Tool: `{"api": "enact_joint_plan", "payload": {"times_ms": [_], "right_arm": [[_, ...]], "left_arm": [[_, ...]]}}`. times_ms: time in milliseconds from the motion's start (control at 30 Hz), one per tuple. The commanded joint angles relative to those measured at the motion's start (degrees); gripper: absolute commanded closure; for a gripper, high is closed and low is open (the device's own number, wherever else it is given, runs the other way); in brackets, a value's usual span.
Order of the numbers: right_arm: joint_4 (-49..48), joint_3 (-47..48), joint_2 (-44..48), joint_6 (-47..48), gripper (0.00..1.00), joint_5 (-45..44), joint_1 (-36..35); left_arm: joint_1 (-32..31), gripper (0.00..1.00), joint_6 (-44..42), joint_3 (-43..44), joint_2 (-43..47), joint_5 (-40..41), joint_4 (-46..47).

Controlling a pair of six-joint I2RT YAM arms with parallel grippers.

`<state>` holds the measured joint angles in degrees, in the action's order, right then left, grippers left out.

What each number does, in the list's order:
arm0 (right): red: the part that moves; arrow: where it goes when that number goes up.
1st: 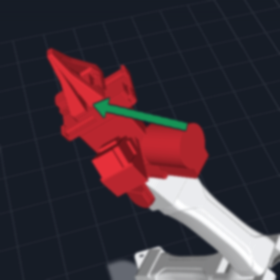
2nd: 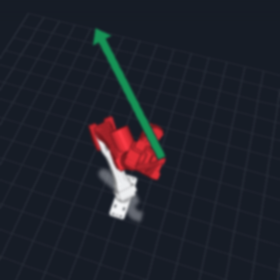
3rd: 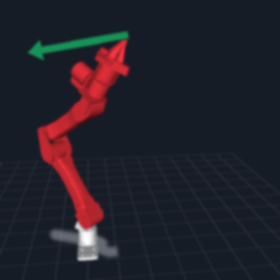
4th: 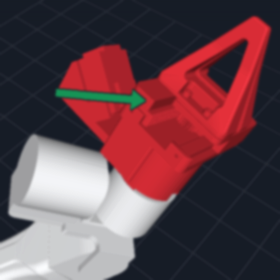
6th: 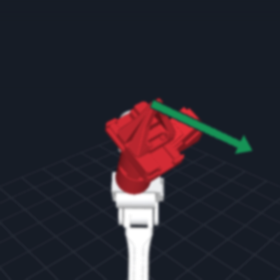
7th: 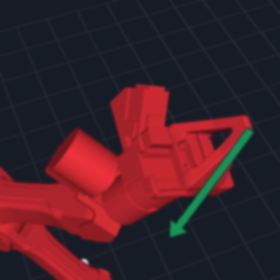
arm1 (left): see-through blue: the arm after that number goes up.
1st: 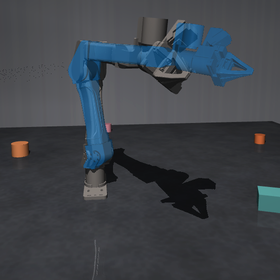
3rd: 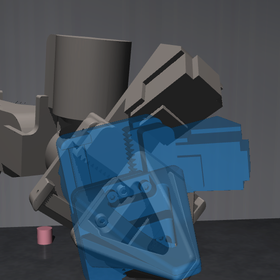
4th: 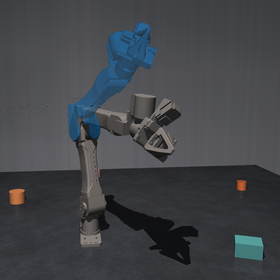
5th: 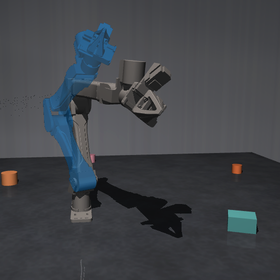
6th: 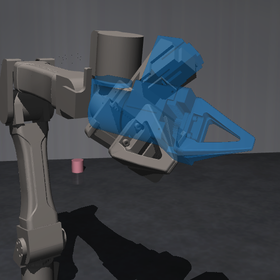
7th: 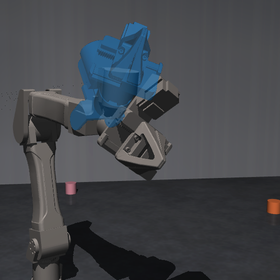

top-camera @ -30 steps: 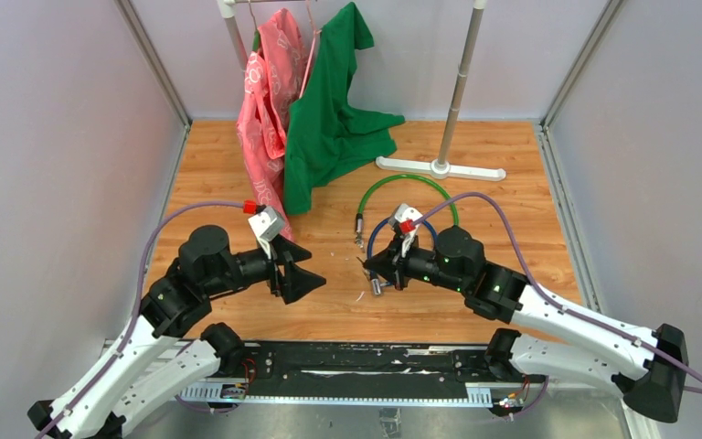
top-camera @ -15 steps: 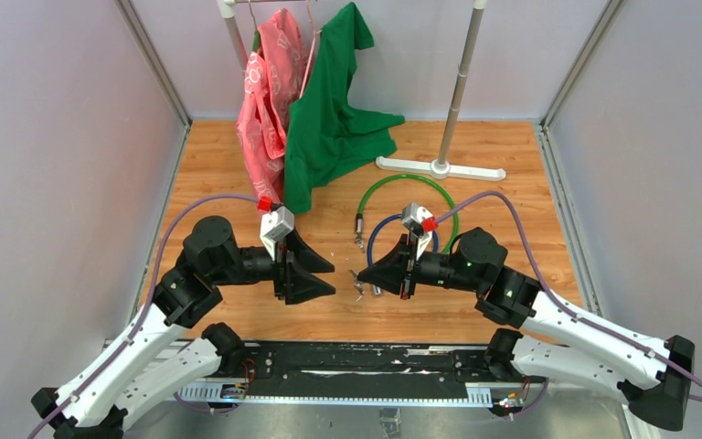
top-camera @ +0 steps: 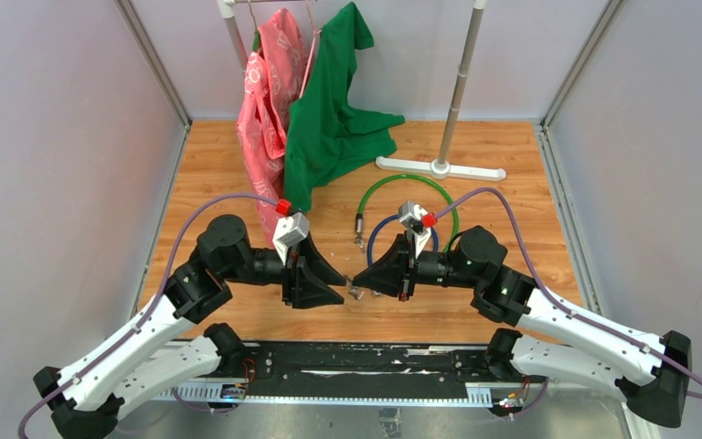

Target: Unlock with the key

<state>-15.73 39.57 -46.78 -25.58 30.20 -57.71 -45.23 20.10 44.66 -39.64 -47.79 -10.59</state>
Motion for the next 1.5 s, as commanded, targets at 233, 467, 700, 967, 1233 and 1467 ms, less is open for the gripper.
{"api": "enact_joint_plan", "payload": {"times_ms": [233, 467, 700, 967, 1233, 1467], "right_arm": [[-3.84, -0.23, 0.79, -2.71, 1.0, 3.81, 0.67], [-2.75, -0.38, 0.02, -3.63, 1.0, 4.39, 0.58], [-2.12, -0.54, -0.89, -4.03, 1.0, 4.26, 0.58], [-2.03, -0.2, -1.69, -4.12, 1.0, 4.33, 0.57], [-1.71, -0.03, -1.9, -4.04, 1.0, 4.63, 0.5], [-0.62, 0.48, -1.99, -3.35, 1.0, 4.34, 0.5]], "left_arm": [[-0.97, 0.58, -2.25, 1.96, -0.31, 1.99, -0.93], [-0.94, 0.55, -3.49, 2.74, 0.51, 5.38, -2.75], [-0.95, 0.58, -4.05, 3.32, 0.18, 5.43, -3.67], [-1.25, 0.69, -4.02, 3.37, 0.2, 5.08, -3.85], [-1.61, 0.82, -4.08, 3.41, -0.26, 5.38, -3.91], [-1.85, 1.0, -4.15, 3.51, -0.78, 6.01, -4.27]]}}
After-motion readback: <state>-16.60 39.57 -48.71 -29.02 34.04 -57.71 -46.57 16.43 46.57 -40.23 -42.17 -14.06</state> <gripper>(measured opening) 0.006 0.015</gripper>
